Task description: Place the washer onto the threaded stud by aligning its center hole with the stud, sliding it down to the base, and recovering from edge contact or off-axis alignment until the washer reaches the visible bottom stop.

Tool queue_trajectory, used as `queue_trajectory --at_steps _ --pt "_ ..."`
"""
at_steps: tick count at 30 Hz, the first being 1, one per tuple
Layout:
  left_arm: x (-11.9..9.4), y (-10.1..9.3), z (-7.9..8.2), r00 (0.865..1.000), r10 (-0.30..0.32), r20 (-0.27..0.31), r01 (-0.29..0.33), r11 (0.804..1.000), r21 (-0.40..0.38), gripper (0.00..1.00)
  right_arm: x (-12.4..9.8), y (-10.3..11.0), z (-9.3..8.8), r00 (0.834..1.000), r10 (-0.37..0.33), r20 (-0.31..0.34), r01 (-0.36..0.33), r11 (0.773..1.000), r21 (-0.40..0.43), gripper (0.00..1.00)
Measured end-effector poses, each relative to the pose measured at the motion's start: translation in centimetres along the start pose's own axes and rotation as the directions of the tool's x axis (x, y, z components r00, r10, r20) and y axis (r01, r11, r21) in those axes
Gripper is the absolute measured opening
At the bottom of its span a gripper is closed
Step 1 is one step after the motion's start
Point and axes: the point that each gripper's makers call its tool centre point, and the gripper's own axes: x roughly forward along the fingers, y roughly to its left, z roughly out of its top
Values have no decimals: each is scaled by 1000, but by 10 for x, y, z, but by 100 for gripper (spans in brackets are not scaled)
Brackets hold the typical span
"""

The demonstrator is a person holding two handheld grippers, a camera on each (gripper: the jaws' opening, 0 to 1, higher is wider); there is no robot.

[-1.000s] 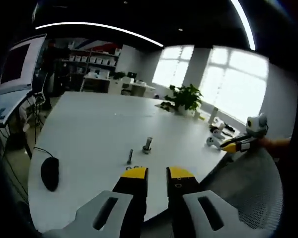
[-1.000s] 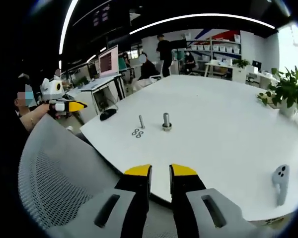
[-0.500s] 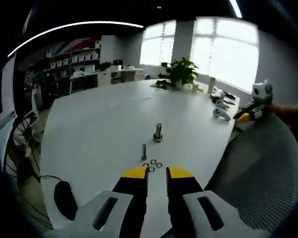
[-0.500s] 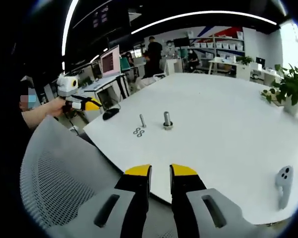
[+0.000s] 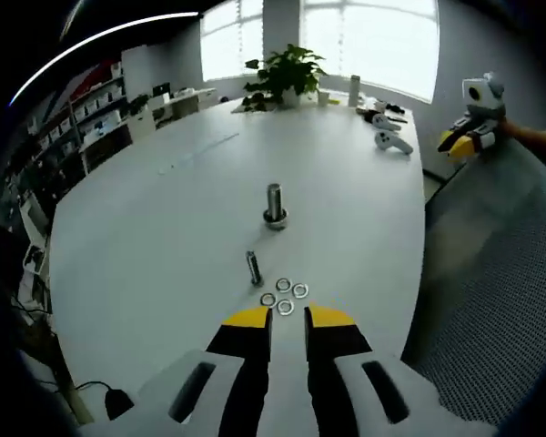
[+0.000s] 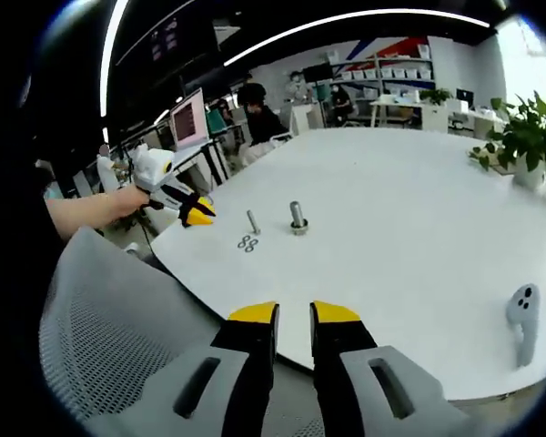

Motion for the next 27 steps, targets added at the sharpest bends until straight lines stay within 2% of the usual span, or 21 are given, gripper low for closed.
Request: queue_trajectory --at_steps 8,13,18,27 --pt "27 21 -10 998 -1 -64 0 1000 -8 12 1 -3 -2 999 -41 -18 41 999 4 16" --pt "39 21 -9 997 -16 -79 16 1000 -2 12 2 -4 -4 998 -47 -33 47 999 2 16" --pt "55 24 -14 993 -21 -114 23 1000 17 11 2 -7 -5 997 -59 -41 60 998 17 16" --pt "64 27 -16 991 -22 -130 26 999 26 10 3 -9 -3 998 -56 -28 58 997 42 16"
